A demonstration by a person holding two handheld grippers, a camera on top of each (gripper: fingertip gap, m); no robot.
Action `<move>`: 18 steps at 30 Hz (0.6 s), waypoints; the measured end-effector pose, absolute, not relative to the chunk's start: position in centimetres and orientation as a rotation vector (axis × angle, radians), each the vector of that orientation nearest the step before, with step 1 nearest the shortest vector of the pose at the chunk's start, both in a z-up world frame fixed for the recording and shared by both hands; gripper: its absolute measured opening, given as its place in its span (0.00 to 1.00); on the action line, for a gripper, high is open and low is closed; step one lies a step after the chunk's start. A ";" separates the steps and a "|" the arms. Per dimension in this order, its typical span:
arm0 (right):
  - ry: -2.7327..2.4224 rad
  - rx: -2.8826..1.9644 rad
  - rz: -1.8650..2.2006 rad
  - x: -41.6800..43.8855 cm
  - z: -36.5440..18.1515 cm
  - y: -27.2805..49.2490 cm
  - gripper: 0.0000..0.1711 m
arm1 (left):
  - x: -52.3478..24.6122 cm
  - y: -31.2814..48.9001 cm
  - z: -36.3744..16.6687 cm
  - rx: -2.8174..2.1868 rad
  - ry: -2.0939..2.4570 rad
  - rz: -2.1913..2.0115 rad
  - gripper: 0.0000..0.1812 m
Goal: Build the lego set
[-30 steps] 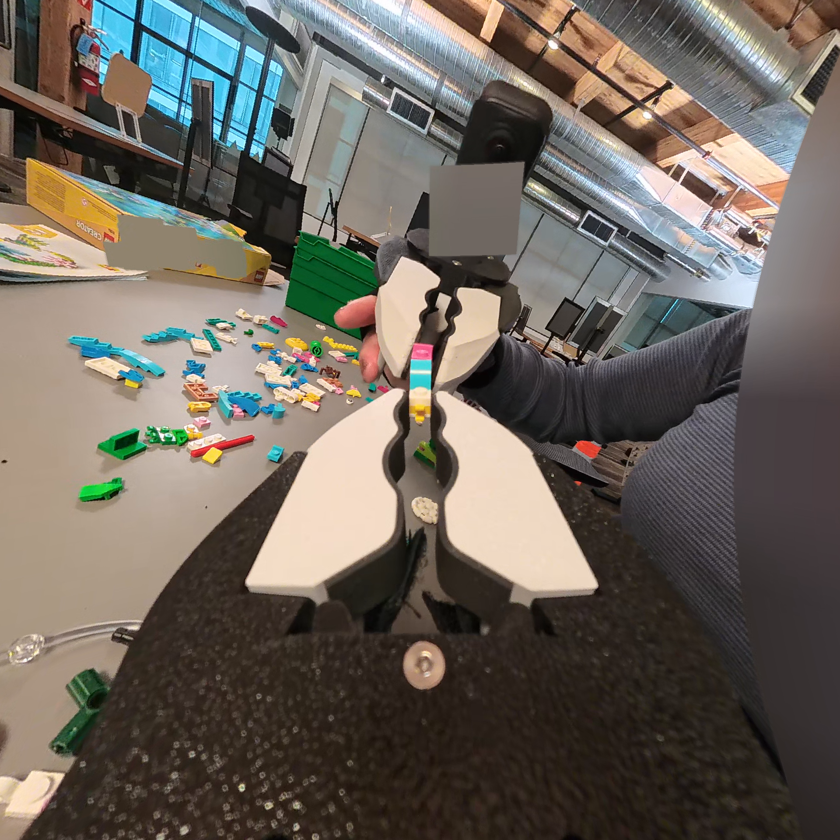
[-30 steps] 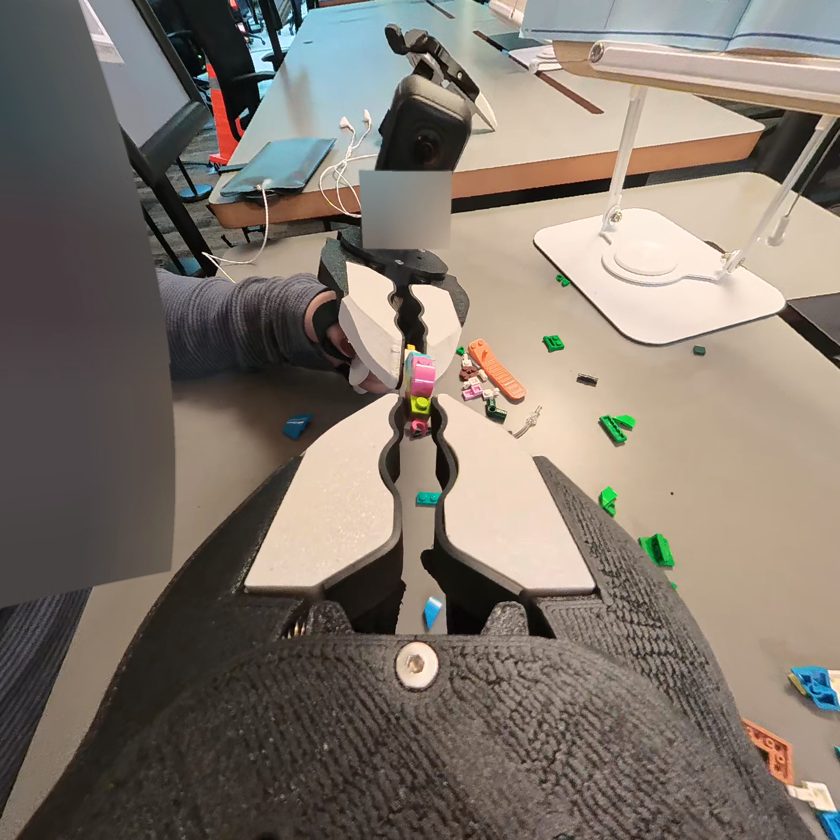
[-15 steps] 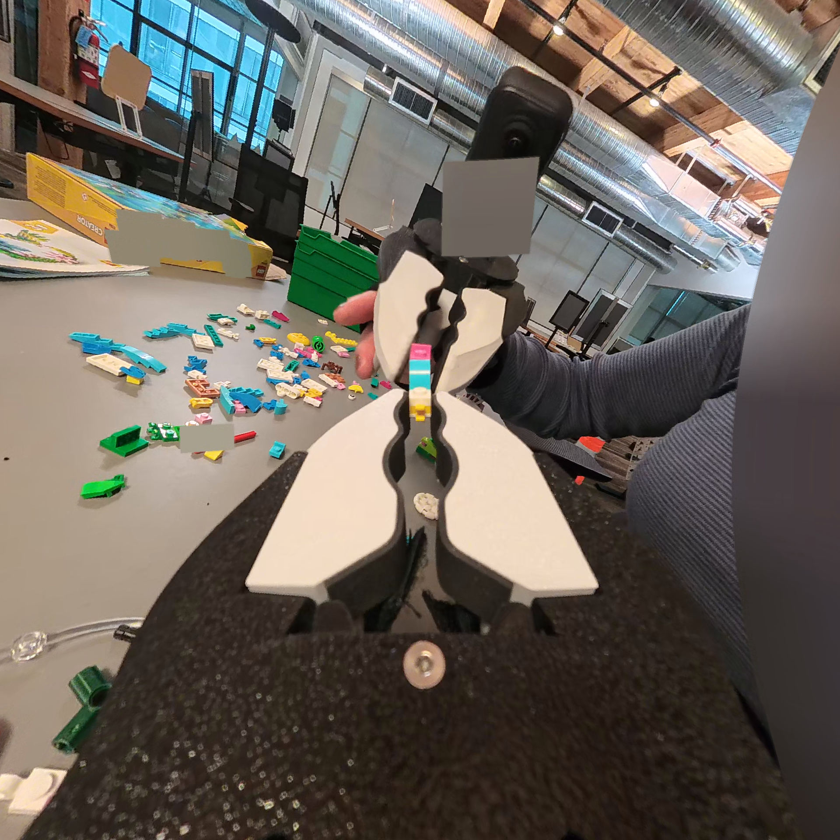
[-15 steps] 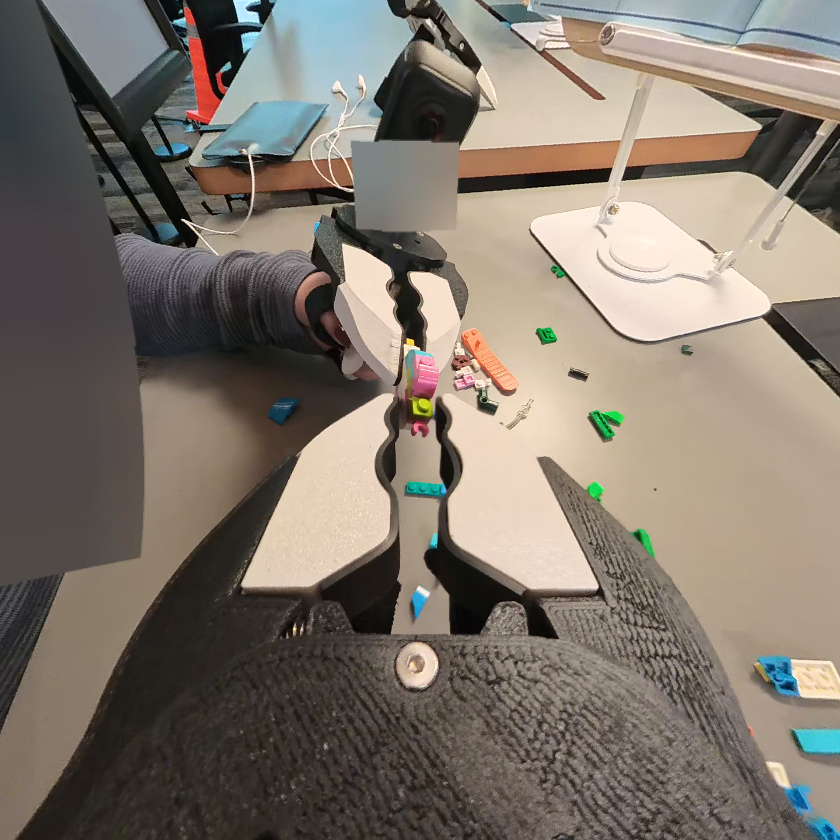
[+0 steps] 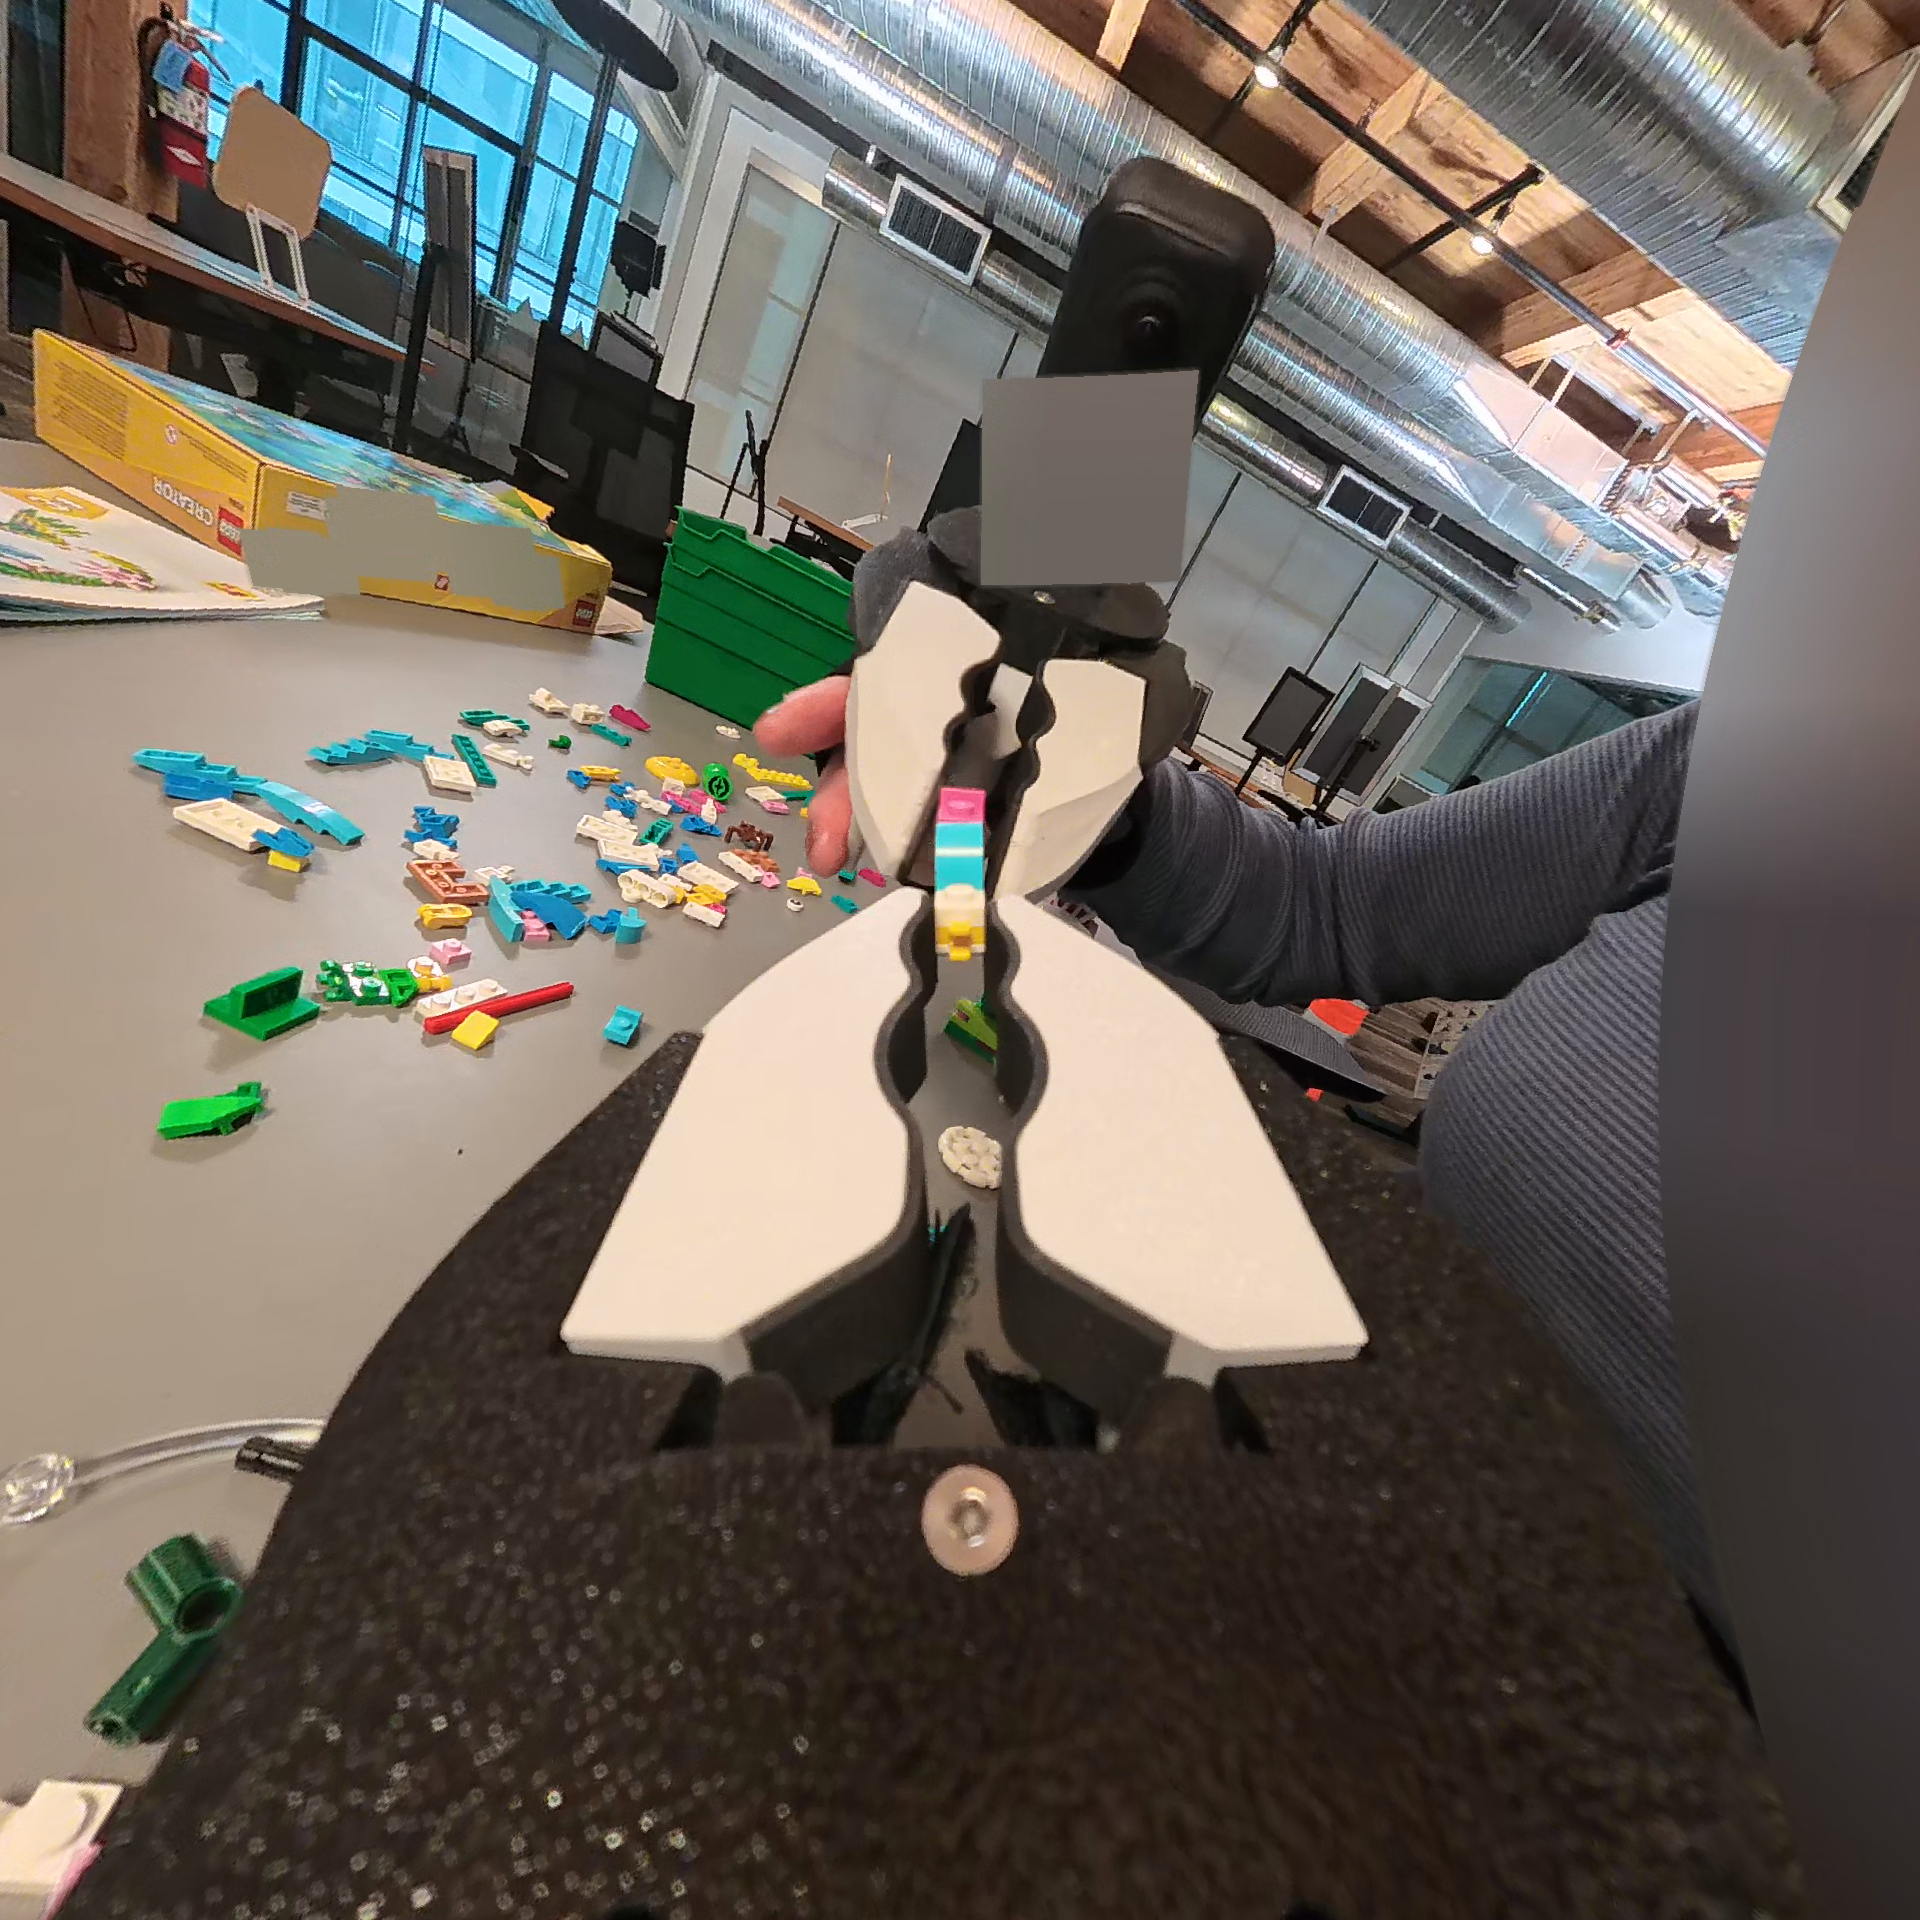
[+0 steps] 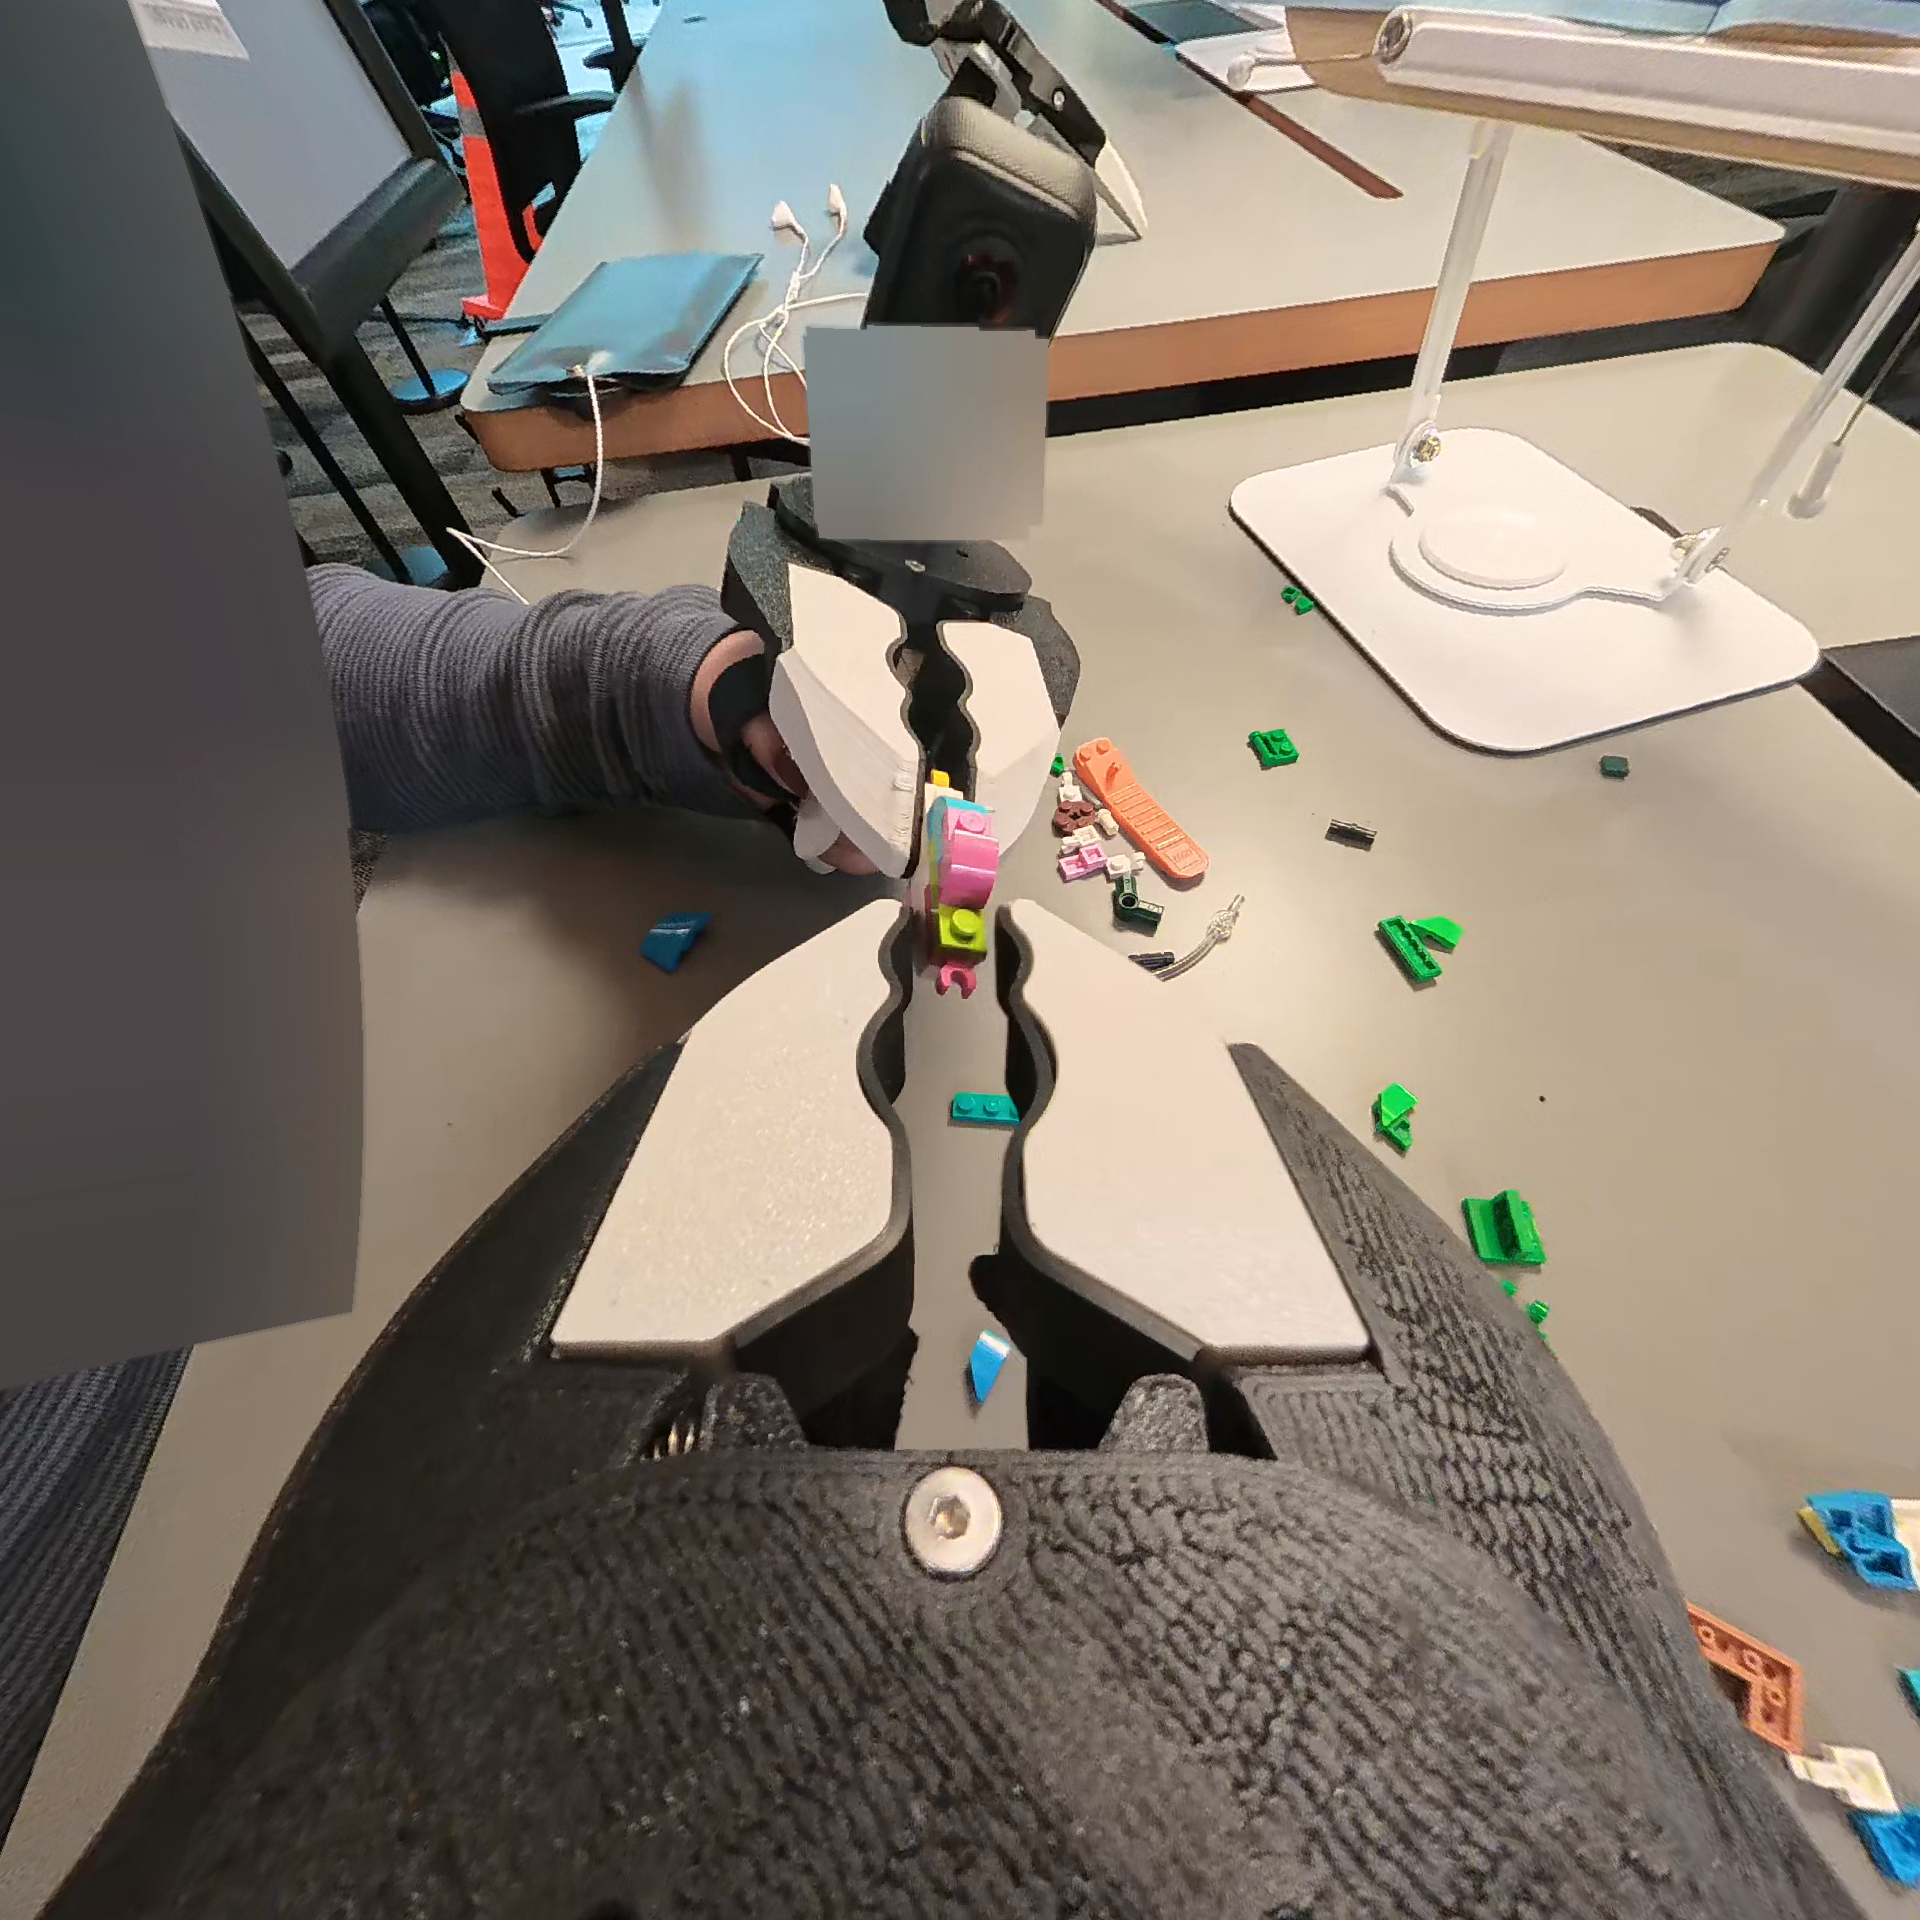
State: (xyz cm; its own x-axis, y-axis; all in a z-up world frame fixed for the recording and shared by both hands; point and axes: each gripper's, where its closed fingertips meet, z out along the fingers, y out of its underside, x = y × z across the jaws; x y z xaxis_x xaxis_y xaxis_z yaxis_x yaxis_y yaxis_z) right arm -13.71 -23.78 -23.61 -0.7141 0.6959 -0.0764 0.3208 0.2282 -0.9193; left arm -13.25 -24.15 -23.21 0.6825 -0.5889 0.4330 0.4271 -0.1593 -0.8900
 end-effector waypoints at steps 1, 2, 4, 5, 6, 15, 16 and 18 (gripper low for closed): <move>-2.161 -0.947 1.480 -13.7 -23.7 -23.8 0.09 | -13.3 -24.2 -23.2 -1.482 0.142 -0.895 0.04; -2.167 -0.951 1.478 -13.7 -23.7 -23.8 0.10 | -13.3 -24.2 -23.1 -1.478 0.142 -0.895 0.04; -2.174 -0.957 1.480 -13.7 -23.8 -23.8 0.10 | -13.3 -24.2 -23.0 -1.474 0.141 -0.898 0.04; -2.174 -0.957 1.486 -13.7 -23.9 -23.9 0.10 | -13.3 -24.2 -23.0 -1.475 0.142 -0.896 0.04; -2.173 -0.959 1.494 -13.7 -23.9 -23.9 0.10 | -13.2 -24.2 -23.0 -1.477 0.143 -0.895 0.04; -2.149 -0.967 1.484 -13.3 -23.5 -23.3 0.04 | -12.9 -23.8 -23.0 -1.485 0.154 -0.824 0.17; -2.140 -0.974 1.470 -13.1 -23.4 -22.7 0.04 | -12.8 -23.6 -23.6 -1.538 0.161 -0.788 0.21; -2.118 -1.000 1.467 -12.5 -23.2 -21.6 0.04 | -12.9 -23.0 -25.7 -1.704 0.178 -0.681 0.22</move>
